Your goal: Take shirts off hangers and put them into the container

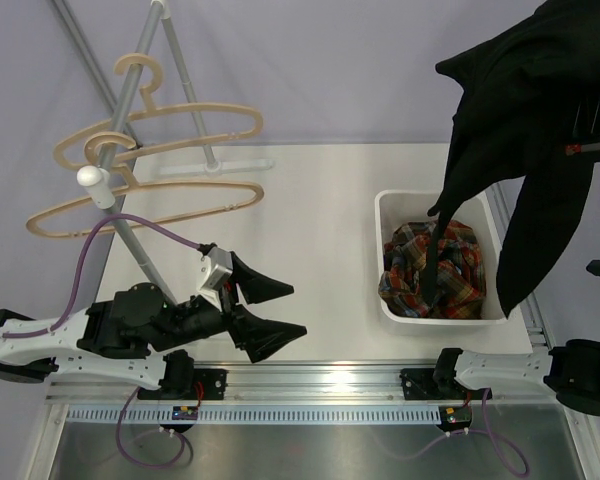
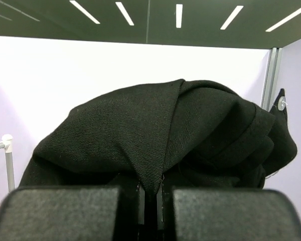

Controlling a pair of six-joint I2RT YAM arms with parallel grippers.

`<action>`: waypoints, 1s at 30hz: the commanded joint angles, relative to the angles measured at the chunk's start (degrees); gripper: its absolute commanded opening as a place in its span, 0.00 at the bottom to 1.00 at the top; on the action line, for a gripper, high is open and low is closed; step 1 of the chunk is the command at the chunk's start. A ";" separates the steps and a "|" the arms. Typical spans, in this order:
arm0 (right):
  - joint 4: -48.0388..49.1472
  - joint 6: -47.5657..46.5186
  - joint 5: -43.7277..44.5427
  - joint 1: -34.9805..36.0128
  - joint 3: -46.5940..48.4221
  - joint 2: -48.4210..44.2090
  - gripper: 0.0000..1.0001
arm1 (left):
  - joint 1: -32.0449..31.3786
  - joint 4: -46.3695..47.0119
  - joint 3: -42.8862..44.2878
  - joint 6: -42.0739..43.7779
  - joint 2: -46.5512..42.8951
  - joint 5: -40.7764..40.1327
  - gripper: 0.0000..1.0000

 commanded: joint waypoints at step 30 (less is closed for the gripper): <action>11.13 -8.28 19.10 -0.43 -27.96 -16.39 0.00 | -0.25 5.25 -5.46 -4.69 -4.22 2.45 0.86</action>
